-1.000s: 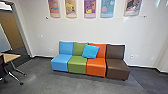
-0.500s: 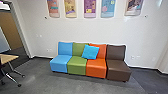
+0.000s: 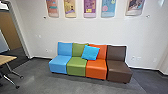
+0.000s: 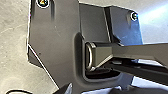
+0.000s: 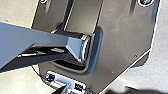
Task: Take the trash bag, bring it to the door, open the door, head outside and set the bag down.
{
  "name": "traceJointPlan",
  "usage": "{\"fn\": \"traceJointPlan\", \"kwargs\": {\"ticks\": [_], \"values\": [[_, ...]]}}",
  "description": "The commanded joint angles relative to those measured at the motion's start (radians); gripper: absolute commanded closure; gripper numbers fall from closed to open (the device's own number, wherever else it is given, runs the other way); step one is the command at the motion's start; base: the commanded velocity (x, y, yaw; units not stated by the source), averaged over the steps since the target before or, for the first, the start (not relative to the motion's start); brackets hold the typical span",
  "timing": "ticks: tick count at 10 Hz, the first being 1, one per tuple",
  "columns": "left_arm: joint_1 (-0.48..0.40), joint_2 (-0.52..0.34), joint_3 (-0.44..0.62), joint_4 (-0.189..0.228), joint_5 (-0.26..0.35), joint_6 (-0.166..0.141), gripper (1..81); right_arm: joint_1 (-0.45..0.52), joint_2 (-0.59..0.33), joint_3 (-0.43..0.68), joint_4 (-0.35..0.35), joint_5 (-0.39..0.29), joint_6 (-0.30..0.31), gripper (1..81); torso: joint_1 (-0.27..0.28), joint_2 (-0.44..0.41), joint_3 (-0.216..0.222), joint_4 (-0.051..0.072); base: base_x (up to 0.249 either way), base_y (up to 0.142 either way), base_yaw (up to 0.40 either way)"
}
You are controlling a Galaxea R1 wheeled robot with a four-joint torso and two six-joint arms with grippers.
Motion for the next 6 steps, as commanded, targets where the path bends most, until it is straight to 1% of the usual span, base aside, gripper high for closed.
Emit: {"fn": "traceJointPlan", "kwargs": {"ticks": [1,2,6], "values": [[-0.032,-0.004,0.006,0.008,0.059,0.007,1.0,0.030,0.001,0.003,-0.005,-0.065,-0.004,1.0,0.000,0.000,0.000,0.000,0.090,0.000,0.000],[-0.032,-0.006,0.006,0.007,0.059,0.007,1.0,0.031,0.001,0.003,0.000,-0.065,-0.003,1.0,0.000,0.000,0.000,0.000,0.075,0.000,0.000],[-0.032,-0.007,0.006,0.003,0.059,0.006,1.0,0.028,0.000,0.014,0.001,-0.068,-0.004,1.0,0.001,0.000,0.000,0.000,0.000,0.000,0.000]]}}
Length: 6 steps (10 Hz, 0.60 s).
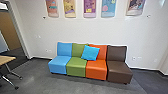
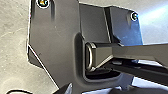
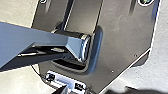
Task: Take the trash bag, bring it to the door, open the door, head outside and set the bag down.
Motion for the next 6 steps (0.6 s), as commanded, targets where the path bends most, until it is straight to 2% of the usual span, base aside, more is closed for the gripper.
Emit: {"fn": "traceJointPlan", "kwargs": {"ticks": [1,2,4,5,6], "values": [[-0.032,-0.014,0.011,-0.003,0.059,0.006,1.0,0.027,0.000,0.021,-0.001,-0.069,-0.003,1.0,0.000,0.000,0.000,0.000,0.000,0.000,0.000],[-0.032,-0.036,0.024,-0.006,0.059,-0.003,1.0,0.029,-0.003,0.035,-0.001,-0.072,-0.004,1.0,0.000,0.000,0.000,0.000,0.000,0.000,0.000],[-0.035,-0.148,0.184,-0.007,0.059,-0.007,1.0,0.032,-0.049,0.110,-0.002,-0.080,-0.004,1.0,0.000,0.000,0.000,0.000,0.000,0.000,0.000],[-0.038,-0.239,0.315,-0.016,0.059,-0.007,1.0,0.031,-0.107,0.202,0.005,-0.077,-0.003,1.0,0.000,0.000,0.000,0.000,0.000,0.000,0.000],[-0.043,-0.276,0.354,-0.026,0.059,-0.007,1.0,0.030,-0.149,0.269,0.010,-0.077,-0.001,1.0,0.000,0.000,0.000,0.000,0.000,0.000,0.000]]}}
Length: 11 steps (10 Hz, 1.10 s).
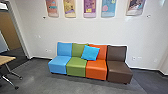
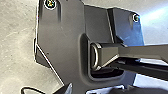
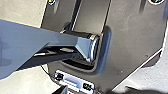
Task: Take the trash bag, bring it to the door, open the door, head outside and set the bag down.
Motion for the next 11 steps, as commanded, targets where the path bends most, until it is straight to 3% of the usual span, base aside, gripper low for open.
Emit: {"fn": "traceJointPlan", "kwargs": {"ticks": [1,3,4,5,6,7,9,10,11], "values": [[-0.042,-0.179,0.217,-0.036,0.058,-0.005,1.0,0.029,-0.130,0.198,0.009,-0.067,-0.001,1.0,0.000,0.000,0.000,0.000,0.000,0.000,0.000],[-0.047,-0.217,0.232,-0.050,0.058,-0.005,1.0,0.032,-0.226,0.329,0.009,-0.072,-0.001,1.0,0.000,0.000,0.000,0.000,0.000,0.000,0.000],[-0.056,-0.232,0.254,-0.053,0.058,-0.005,1.0,0.032,-0.272,0.394,0.009,-0.072,0.000,1.0,0.064,-0.100,-0.048,-0.022,0.000,0.000,0.000],[-0.065,-0.252,0.289,-0.057,0.058,-0.005,1.0,0.037,-0.315,0.441,0.009,-0.070,0.005,1.0,0.065,-0.102,-0.094,-0.026,0.000,0.000,0.000],[-0.076,-0.272,0.312,-0.079,0.058,-0.007,1.0,0.044,-0.358,0.472,0.009,-0.064,0.008,1.0,0.071,-0.111,-0.104,-0.024,0.000,0.000,0.000],[-0.085,-0.281,0.312,-0.097,0.060,-0.005,1.0,0.050,-0.399,0.492,0.009,-0.062,0.010,1.0,0.086,-0.136,-0.126,-0.010,0.000,0.000,0.000],[-0.108,-0.298,0.314,-0.120,0.061,-0.007,1.0,0.060,-0.450,0.522,0.011,-0.061,0.011,1.0,0.127,-0.200,-0.186,-0.013,0.000,0.000,0.000],[-0.125,-0.307,0.315,-0.145,0.060,-0.007,1.0,0.064,-0.467,0.544,0.011,-0.061,0.011,1.0,0.153,-0.241,-0.132,-0.013,0.000,0.000,0.000],[-0.150,-0.318,0.315,-0.186,0.071,-0.007,1.0,0.074,-0.491,0.585,0.011,-0.064,0.011,1.0,0.174,-0.275,-0.162,-0.013,0.000,0.000,0.000]]}}
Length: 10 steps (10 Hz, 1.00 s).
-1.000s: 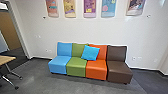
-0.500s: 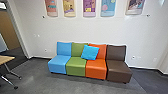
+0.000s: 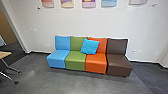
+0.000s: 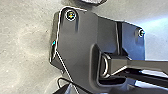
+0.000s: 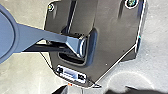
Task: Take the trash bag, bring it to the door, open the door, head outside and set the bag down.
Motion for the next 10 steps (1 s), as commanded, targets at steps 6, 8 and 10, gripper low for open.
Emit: {"fn": "traceJointPlan", "kwargs": {"ticks": [6,8,10], "values": [[-0.201,-0.095,0.082,-0.143,0.125,-0.001,1.0,0.062,-0.130,0.210,0.007,-0.076,0.003,1.0,0.166,-0.261,-0.014,0.000,0.000,0.000,0.000],[-0.249,-0.088,0.079,-0.149,0.167,-0.001,1.0,0.064,-0.131,0.212,0.007,-0.078,0.005,1.0,0.213,-0.337,-0.014,0.000,0.000,0.000,0.000],[-0.293,-0.068,0.082,-0.172,0.228,-0.001,1.0,0.065,-0.131,0.224,0.007,-0.079,0.007,1.0,0.318,-0.501,-0.014,0.000,0.000,0.000,0.000]]}}
